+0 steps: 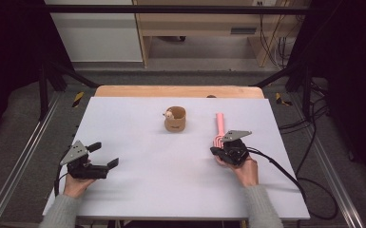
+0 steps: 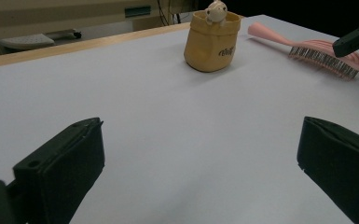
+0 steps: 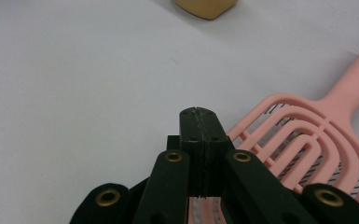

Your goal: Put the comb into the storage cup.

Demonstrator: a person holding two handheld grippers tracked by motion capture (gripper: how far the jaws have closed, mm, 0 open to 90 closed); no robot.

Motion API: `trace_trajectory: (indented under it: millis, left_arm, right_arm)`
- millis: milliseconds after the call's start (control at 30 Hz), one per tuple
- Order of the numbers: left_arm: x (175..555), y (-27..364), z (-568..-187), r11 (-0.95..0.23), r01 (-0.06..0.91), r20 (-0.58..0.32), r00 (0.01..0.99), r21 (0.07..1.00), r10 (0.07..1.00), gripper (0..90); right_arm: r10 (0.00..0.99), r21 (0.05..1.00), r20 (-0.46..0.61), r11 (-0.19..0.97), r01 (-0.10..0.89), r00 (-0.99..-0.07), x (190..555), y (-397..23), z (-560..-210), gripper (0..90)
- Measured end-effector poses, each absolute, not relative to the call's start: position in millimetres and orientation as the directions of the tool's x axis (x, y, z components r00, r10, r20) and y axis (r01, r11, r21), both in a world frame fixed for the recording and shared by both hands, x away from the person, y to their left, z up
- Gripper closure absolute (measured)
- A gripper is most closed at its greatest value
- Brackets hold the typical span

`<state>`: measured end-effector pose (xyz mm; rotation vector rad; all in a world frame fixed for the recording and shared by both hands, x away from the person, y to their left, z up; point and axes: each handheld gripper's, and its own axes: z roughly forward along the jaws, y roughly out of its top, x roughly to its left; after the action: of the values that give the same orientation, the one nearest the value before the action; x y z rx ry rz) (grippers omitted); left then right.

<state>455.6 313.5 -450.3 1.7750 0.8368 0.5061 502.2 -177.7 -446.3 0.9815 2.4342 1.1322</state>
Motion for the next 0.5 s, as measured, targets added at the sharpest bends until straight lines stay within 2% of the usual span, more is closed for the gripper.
trace_trajectory:
  millis: [500]
  left_arm:
    - [455, 313, -450, -0.196, 0.295, -0.054, 0.664, 0.935, 0.745, 0.3]
  right_arm:
    - [0.701, 0.751, 0.032, 0.454, 0.48, -0.712, 497, -189, -446, 90.0]
